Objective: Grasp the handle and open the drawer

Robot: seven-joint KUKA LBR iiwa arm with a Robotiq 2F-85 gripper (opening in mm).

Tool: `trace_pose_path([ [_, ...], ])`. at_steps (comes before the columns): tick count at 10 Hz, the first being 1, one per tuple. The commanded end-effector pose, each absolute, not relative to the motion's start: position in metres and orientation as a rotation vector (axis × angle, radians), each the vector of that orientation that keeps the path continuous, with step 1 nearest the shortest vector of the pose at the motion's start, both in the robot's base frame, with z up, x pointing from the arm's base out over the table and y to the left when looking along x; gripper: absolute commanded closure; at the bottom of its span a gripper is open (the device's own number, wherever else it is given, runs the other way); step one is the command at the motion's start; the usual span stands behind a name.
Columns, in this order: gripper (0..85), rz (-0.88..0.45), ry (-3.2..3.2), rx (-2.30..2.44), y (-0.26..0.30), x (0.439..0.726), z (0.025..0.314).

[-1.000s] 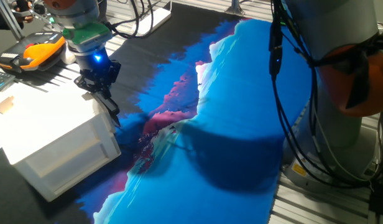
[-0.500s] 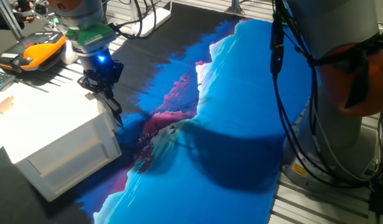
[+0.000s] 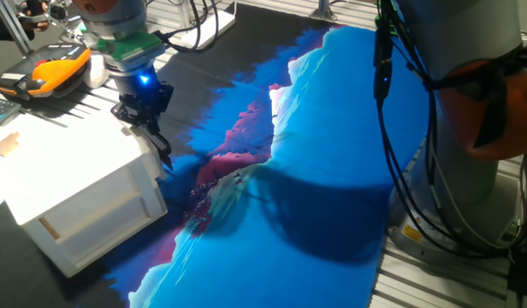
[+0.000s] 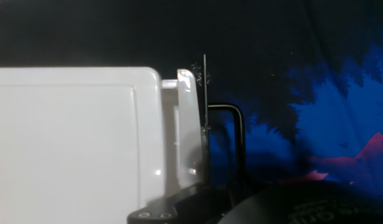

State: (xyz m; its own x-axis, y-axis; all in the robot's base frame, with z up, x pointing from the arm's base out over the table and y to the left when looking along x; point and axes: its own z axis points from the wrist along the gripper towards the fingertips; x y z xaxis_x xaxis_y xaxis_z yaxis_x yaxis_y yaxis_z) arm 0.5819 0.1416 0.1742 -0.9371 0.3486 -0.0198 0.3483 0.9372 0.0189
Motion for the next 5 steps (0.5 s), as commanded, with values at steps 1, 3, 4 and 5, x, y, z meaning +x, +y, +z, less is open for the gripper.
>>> trace_pose_path([
  [1,85.0,0.029,3.07,0.551,0.1403,0.5812,0.1756],
  [3,85.0,0.029,3.072,0.549,0.1384,0.5805,0.1774],
  [4,85.0,0.031,3.071,0.544,0.1365,0.5799,0.1763],
  [5,85.0,0.039,3.072,0.539,0.1335,0.5794,0.175],
])
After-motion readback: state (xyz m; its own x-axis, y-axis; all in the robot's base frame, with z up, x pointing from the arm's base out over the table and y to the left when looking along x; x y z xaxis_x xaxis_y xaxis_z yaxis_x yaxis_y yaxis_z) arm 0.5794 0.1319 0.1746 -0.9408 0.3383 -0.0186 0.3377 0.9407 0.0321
